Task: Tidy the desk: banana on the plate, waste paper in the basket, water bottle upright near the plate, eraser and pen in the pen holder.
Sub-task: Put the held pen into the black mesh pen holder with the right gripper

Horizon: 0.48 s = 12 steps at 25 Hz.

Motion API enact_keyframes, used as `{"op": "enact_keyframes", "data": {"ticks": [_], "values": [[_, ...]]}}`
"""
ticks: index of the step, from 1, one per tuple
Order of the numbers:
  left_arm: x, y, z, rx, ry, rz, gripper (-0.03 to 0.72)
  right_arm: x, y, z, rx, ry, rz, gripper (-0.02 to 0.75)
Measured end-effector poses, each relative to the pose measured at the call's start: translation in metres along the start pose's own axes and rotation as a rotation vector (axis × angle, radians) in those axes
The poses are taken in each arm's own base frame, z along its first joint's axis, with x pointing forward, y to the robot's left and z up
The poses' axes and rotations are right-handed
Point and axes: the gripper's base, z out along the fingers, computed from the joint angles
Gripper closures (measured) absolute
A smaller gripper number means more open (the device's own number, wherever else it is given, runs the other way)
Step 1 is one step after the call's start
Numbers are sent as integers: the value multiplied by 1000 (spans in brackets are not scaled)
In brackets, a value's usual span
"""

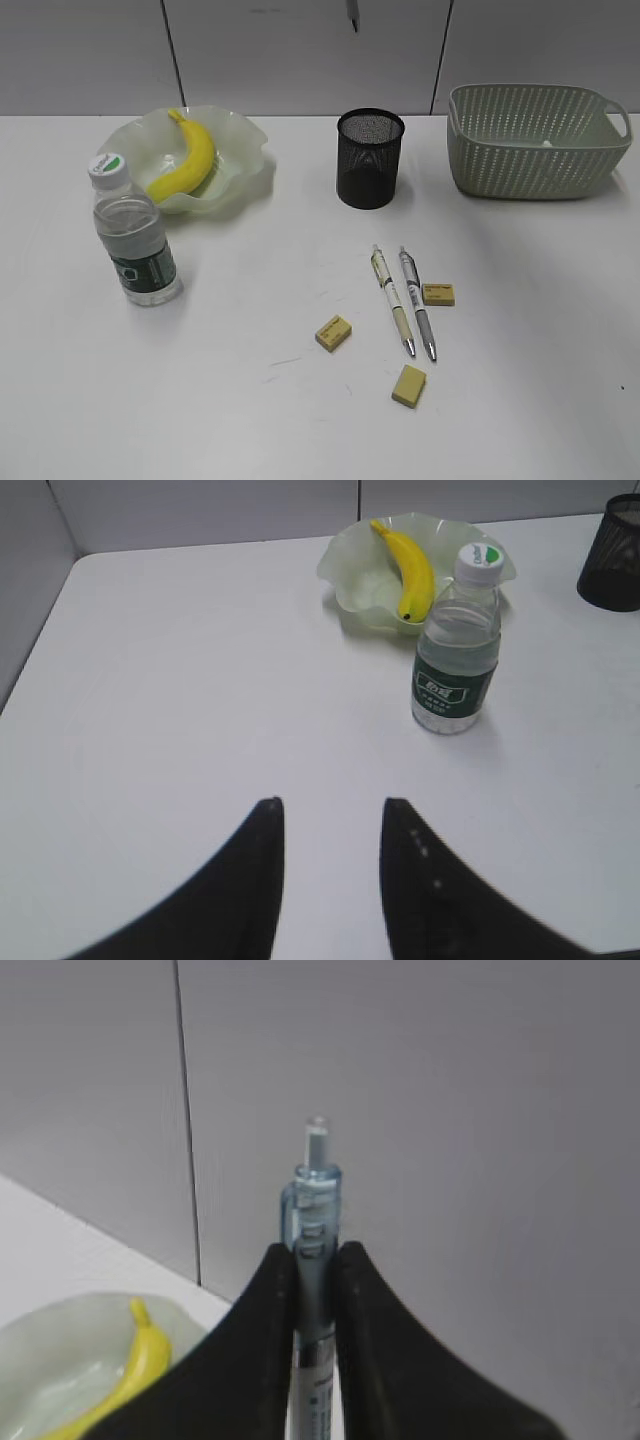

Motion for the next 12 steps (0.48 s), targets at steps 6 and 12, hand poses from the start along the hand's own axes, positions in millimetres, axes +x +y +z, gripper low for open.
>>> {"op": "enact_keyframes", "data": {"ticks": [6,12], "values": [[0,0,0,0,0,0,441,76,-19,30,30,74,16,642],[0,0,0,0,1,0,441,127,-40,33,87,152,100,640]]}}
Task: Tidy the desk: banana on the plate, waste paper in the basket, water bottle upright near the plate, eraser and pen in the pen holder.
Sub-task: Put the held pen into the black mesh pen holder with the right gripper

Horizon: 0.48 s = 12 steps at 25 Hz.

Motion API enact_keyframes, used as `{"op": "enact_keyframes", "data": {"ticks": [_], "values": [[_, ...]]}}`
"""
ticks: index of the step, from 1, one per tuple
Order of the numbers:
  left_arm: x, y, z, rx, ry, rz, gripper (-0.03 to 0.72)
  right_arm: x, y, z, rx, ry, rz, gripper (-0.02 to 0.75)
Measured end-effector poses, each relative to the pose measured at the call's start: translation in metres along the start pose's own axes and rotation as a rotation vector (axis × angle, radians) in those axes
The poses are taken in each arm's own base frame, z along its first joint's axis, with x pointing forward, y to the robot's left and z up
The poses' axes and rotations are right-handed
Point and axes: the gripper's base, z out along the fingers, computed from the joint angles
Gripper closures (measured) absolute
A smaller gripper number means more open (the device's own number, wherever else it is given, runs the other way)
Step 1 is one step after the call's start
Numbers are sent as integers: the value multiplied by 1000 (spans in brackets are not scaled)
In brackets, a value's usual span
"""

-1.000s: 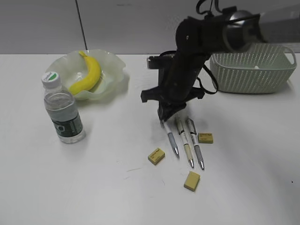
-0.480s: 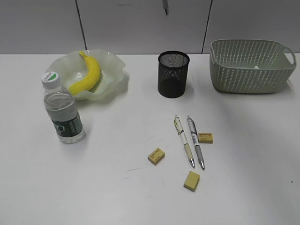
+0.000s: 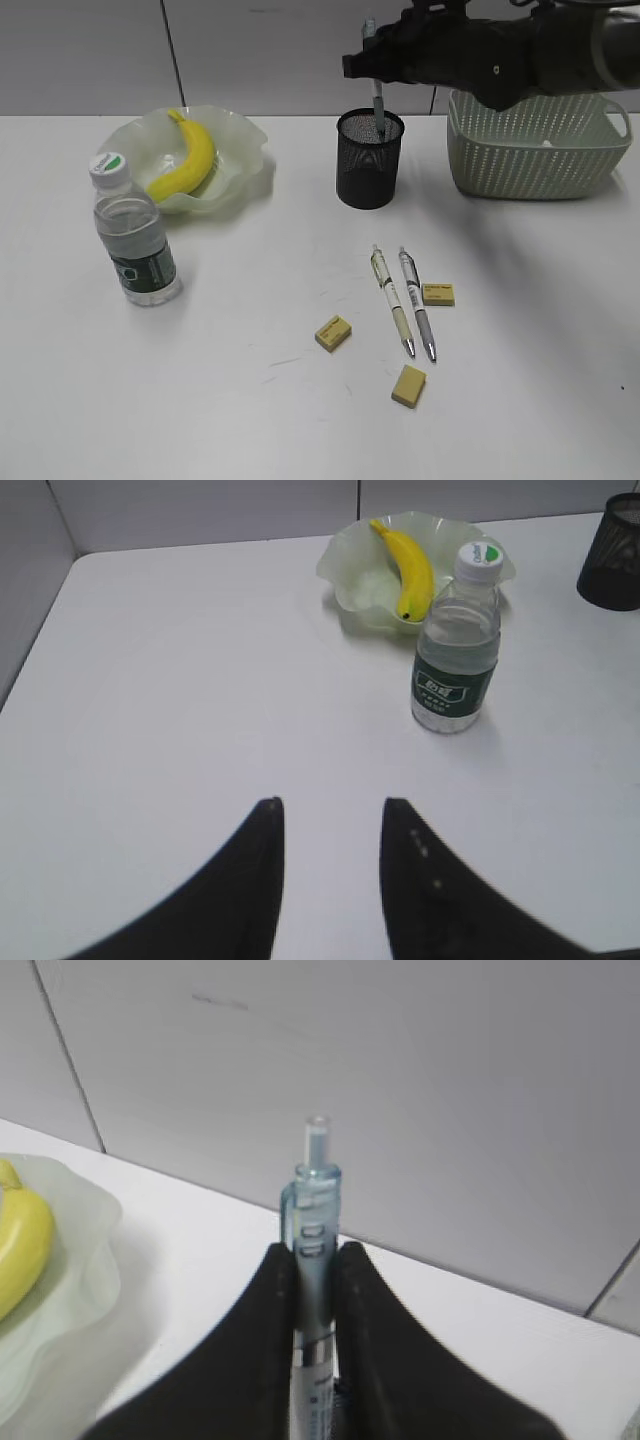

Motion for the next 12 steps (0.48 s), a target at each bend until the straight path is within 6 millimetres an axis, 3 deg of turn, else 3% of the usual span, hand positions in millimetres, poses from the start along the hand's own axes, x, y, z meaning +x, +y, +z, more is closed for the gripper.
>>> {"op": "enact_keyframes", "data": {"ticks": [3,7,9,12], "values": [[0,0,1,0,5,0,441,14,0,1,-2,25,3,563],[0,0,1,0,6,0,441,21,0,1,-1,61,3,307],[0,0,0,0,0,0,441,18,0,-4,3,102,3,216],[0,0,0,0,-1,0,441,-7,0,-26,10,158,-11,190]]}}
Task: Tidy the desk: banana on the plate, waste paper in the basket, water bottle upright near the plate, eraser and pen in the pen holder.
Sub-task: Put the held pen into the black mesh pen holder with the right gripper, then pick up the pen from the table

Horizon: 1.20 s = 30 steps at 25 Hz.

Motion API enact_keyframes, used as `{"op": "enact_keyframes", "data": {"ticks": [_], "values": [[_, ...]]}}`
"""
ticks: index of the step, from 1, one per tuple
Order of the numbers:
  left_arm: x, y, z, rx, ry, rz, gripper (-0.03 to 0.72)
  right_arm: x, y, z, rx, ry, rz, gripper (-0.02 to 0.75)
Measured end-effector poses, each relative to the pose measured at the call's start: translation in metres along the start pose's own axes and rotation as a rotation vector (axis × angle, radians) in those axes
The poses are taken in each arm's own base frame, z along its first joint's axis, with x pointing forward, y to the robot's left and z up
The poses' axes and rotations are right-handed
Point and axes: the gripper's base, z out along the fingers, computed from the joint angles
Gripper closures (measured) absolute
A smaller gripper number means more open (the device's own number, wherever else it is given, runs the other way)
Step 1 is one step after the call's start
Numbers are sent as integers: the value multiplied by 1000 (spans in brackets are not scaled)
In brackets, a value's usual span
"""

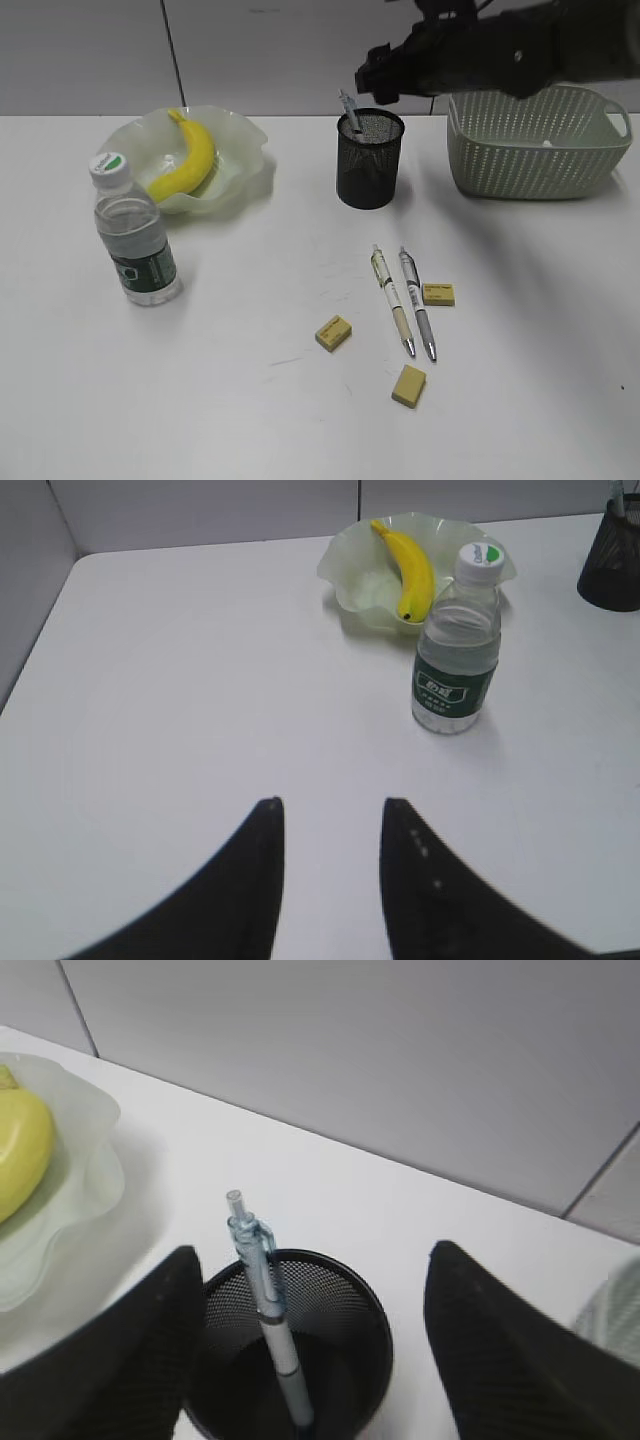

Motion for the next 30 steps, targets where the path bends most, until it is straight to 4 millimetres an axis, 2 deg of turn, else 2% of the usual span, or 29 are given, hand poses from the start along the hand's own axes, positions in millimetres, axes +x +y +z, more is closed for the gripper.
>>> {"op": "enact_keyframes", "data": {"ticks": [2,4,7,10,12,16,18,22,25,28,30], "values": [[0,0,0,0,0,0,441,-21,-1,-27,10,37,-22,198],[0,0,0,0,0,0,441,-38,-2,-64,28,99,-65,227],[0,0,0,0,0,0,441,-37,-5,-121,62,242,-88,285],[0,0,0,0,0,0,441,-12,-8,-181,92,408,-64,336],[0,0,0,0,3,0,441,11,-9,-223,110,496,-33,360],[0,0,1,0,6,0,442,54,-9,-306,130,559,13,407],[0,0,1,0,6,0,442,73,-7,-348,124,525,42,423],[-1,0,2,0,13,1,442,107,-3,-406,87,391,94,445],[-7,-1,6,0,25,7,442,129,-1,-436,67,216,109,451],[-28,-4,14,23,-13,23,442,147,-1,-451,66,96,110,451],[-44,-8,26,53,-14,43,442,150,-2,-453,72,44,106,451]]}}
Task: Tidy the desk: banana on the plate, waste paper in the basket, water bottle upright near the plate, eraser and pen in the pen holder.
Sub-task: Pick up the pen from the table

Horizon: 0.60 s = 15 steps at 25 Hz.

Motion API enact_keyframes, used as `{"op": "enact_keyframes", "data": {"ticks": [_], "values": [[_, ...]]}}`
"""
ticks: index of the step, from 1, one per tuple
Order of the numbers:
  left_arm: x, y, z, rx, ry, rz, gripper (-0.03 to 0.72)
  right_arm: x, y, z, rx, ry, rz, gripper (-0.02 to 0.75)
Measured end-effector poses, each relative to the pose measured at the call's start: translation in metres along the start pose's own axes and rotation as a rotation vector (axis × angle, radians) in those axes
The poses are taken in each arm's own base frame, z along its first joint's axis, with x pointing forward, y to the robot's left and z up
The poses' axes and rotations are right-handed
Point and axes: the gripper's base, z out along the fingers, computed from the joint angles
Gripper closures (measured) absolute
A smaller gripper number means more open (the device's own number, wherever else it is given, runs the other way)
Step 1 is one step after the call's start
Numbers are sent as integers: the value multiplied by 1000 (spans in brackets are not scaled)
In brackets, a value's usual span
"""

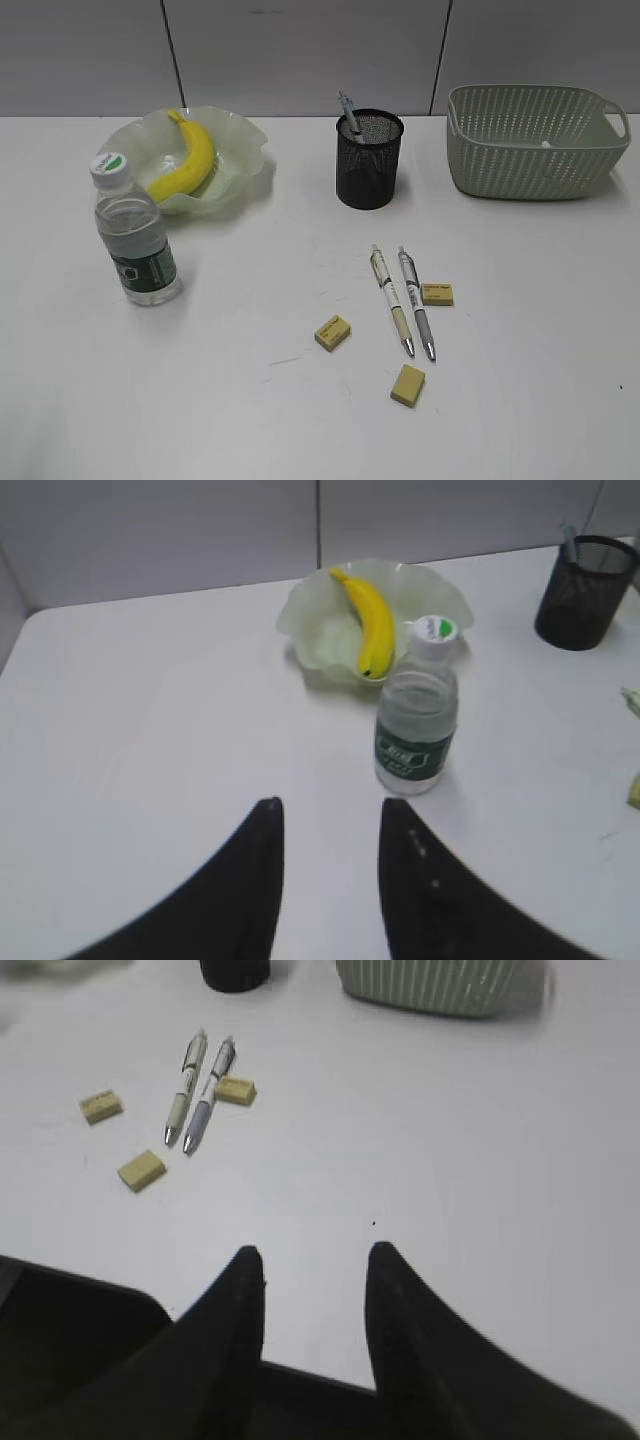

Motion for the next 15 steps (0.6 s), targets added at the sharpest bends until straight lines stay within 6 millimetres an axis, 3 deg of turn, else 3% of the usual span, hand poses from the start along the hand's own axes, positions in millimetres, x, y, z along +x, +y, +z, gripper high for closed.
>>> {"op": "enact_keyframes", "data": {"ticks": [7,10,13,15], "values": [[-71,-16,71,182,65,63,442,-1,0,7,0,-56,-6,451],[-104,-29,114,255,123,84,441,-2,0,7,-1,-65,-6,451],[-118,-70,159,391,210,183,441,-2,0,7,-1,-68,-7,452],[-115,-117,183,490,272,262,441,-2,0,7,-1,-68,-7,452]]}}
